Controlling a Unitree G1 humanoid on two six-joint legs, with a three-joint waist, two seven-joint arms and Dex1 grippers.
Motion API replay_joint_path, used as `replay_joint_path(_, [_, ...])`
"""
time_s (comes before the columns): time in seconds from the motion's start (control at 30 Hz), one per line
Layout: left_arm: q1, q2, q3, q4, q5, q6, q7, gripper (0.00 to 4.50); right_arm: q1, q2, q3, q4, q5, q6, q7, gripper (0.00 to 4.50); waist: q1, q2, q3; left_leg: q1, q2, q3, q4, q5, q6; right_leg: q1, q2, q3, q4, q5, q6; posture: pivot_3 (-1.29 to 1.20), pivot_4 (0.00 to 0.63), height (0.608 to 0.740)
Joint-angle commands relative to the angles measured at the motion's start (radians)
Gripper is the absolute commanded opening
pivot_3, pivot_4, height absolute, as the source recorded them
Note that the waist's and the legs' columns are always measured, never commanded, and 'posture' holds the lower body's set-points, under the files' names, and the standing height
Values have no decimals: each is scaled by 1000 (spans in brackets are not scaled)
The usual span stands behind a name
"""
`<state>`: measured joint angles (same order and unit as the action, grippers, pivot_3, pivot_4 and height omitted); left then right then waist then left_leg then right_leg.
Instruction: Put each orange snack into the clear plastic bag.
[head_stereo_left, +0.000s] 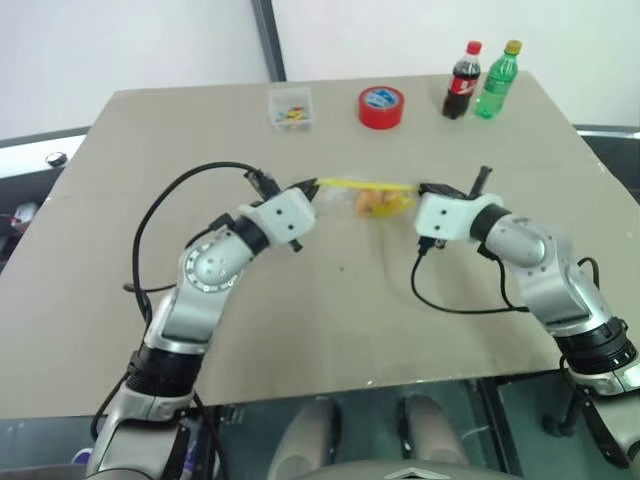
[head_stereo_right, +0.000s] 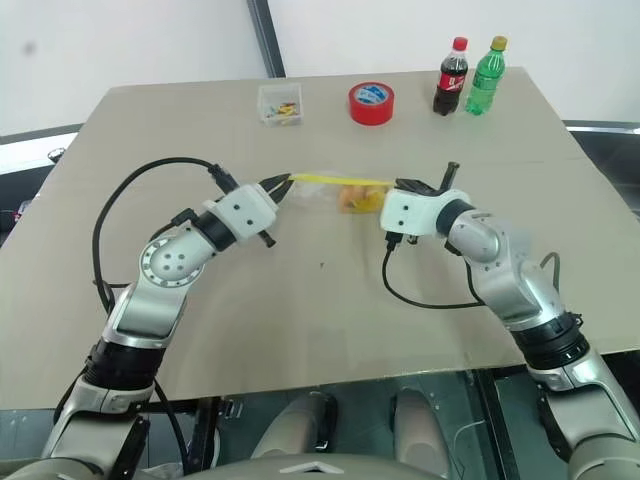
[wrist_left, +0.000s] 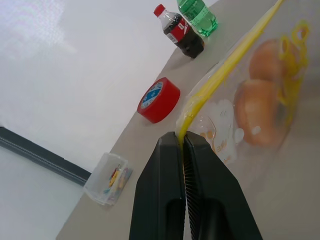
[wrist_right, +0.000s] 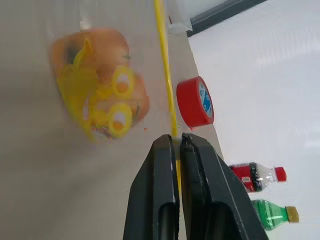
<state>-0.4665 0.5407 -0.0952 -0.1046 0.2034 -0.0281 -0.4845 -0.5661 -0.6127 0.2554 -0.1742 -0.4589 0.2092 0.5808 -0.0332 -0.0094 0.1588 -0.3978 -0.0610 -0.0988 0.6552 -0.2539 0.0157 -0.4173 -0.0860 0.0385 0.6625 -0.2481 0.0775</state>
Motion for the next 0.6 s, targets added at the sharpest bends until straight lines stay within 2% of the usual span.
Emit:
replay_joint_path(0.03, [-139,-18,13,127,-41,6,-24,0,-91,-35,-64,101,-7,-27,-39,72,1,0,0,0,0,0,0,0,0,0,0,0,0,0,0,0,150,736])
replay_joint_path(0.17, [-305,-24,3,331,-57,-35,-56,0,-194,-55,-76,254,-17,-140,-136,72,-2,-1,1,0,-3,-1,2,0,0,1,0,-1,1,0,0,0,150,736])
replay_joint_path(0.3, [-385,-9,1,434,-59,-129,-62,0,-209,-91,-119,245,14,-170,-141,72,-7,-1,1,-2,-3,0,1,0,0,-2,0,0,-1,0,0,0,150,736])
replay_joint_path(0.43, [-306,-8,2,356,-104,-175,-113,0,-95,-113,-167,87,84,-125,-63,72,-8,-1,1,-4,-2,1,-2,0,0,-4,-1,1,-3,0,1,0,150,736])
replay_joint_path(0.6, [-37,0,-28,133,-117,-201,-142,0,167,-62,-172,-211,138,23,0,72,-9,-1,1,-4,1,2,-3,-1,1,-5,-1,3,-2,0,1,0,150,736])
